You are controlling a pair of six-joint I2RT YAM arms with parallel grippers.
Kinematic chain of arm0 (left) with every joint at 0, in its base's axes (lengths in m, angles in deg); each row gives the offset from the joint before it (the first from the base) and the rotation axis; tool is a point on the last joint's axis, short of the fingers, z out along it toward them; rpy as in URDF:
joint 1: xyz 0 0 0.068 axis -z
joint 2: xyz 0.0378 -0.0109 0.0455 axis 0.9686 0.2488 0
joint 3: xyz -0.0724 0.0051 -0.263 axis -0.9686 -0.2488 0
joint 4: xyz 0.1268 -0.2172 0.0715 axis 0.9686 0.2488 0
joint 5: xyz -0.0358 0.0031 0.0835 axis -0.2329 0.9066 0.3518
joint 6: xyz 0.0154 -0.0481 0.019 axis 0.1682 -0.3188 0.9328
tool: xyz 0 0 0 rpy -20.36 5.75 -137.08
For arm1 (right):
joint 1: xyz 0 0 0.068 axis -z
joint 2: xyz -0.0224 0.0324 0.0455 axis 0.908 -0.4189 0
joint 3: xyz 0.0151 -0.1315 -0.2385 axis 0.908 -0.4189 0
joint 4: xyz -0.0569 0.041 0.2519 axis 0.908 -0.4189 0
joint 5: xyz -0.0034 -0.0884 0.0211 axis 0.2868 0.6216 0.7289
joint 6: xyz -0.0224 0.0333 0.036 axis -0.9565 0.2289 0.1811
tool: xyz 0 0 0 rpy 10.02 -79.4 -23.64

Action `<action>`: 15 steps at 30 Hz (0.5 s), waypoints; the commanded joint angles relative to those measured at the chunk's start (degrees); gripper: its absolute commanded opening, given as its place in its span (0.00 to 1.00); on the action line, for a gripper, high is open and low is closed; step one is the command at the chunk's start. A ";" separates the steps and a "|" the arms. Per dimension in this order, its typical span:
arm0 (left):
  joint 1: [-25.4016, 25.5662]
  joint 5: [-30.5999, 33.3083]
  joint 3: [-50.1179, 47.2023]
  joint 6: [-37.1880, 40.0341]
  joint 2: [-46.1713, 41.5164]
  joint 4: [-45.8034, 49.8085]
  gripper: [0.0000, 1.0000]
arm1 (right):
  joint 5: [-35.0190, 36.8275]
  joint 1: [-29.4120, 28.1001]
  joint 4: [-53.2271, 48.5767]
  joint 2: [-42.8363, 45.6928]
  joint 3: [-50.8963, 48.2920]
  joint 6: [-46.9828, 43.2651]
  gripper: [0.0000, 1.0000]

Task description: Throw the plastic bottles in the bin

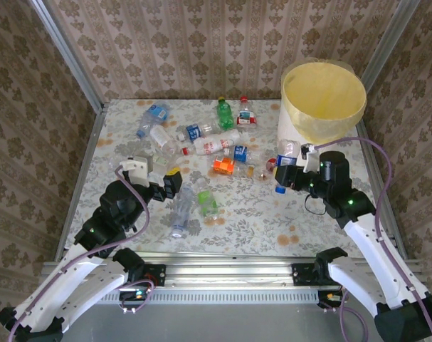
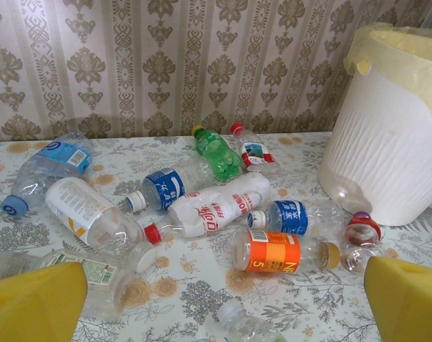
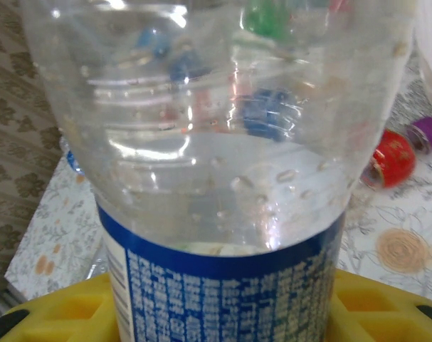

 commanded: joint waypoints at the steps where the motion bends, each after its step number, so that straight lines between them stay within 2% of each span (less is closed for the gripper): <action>1: -0.37 0.31 -0.69 0.26 -0.12 -1.20 1.00 | -2.33 -1.57 2.90 1.40 2.82 -1.81 0.36; 15: -0.41 1.25 -0.99 0.61 -0.91 -0.30 1.00 | -3.82 -4.39 11.08 -0.91 13.69 -6.82 0.36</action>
